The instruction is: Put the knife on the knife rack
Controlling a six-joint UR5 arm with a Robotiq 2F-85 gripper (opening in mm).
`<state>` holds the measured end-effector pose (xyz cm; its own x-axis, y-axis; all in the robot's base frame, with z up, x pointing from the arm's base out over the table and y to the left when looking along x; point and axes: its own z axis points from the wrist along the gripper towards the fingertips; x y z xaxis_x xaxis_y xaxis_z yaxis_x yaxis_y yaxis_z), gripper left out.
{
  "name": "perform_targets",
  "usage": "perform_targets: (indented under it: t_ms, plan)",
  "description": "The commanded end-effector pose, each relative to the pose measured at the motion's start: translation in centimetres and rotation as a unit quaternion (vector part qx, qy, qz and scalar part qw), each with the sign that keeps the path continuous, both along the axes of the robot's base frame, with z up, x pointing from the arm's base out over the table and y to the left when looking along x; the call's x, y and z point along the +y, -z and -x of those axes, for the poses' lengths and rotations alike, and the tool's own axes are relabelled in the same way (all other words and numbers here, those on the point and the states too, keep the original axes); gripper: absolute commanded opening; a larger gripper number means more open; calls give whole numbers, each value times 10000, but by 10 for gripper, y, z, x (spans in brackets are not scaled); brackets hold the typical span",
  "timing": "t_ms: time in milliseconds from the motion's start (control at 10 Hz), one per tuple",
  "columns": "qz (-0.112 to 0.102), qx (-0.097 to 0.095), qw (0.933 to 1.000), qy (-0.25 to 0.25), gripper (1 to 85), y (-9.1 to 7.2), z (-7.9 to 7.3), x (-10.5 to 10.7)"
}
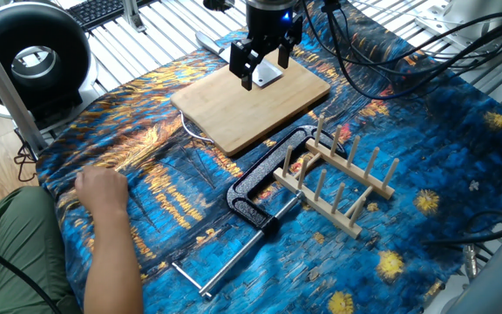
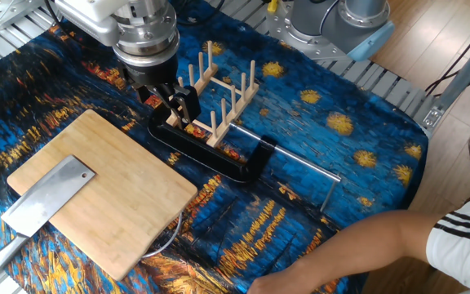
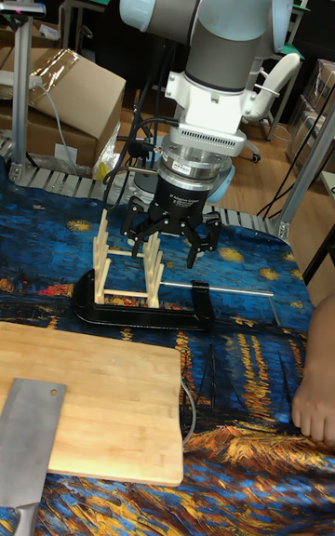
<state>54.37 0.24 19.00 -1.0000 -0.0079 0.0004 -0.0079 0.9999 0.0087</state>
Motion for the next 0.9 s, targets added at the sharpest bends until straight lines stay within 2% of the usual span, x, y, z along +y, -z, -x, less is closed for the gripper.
perform_targets:
  t_ms: [0,100,600,800]
  plan:
    - [0,0,10000,0,840,0,0,2]
    - [-322,-518,9963,610,10,-1,-28,18]
    - [-315,-511,9963,617,10,-1,-28,18]
    - [-201,-442,9972,564,10,0,-24,12]
